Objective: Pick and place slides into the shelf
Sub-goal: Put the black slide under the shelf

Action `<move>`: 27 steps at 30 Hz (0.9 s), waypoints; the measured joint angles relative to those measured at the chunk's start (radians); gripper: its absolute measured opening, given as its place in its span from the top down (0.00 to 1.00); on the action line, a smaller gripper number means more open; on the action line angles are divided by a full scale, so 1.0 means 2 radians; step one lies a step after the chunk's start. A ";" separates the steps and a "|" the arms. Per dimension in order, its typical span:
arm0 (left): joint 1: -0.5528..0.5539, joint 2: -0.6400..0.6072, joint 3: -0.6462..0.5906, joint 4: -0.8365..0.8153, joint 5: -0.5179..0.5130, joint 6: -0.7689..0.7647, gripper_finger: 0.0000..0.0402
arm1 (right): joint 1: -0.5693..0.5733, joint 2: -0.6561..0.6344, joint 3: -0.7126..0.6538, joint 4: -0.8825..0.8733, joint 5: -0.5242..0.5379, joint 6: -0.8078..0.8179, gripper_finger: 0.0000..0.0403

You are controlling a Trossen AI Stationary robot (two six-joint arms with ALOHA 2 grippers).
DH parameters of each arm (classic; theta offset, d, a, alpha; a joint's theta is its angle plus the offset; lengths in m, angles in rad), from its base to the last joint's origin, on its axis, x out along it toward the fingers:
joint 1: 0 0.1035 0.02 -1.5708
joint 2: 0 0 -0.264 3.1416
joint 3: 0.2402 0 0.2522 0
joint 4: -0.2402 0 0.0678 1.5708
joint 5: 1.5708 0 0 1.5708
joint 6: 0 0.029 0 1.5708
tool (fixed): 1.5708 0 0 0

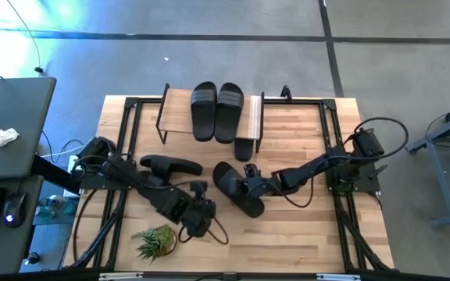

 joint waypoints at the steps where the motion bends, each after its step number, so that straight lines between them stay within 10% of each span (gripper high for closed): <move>1: -0.005 0.000 0.000 -0.004 -0.006 -0.005 1.00 | -0.003 0.002 0.007 0.001 0.001 -0.003 0.66; 27: -0.077 -0.054 0.000 -0.113 -0.106 -0.097 1.00 | -0.067 0.071 0.079 -0.010 0.094 0.006 0.67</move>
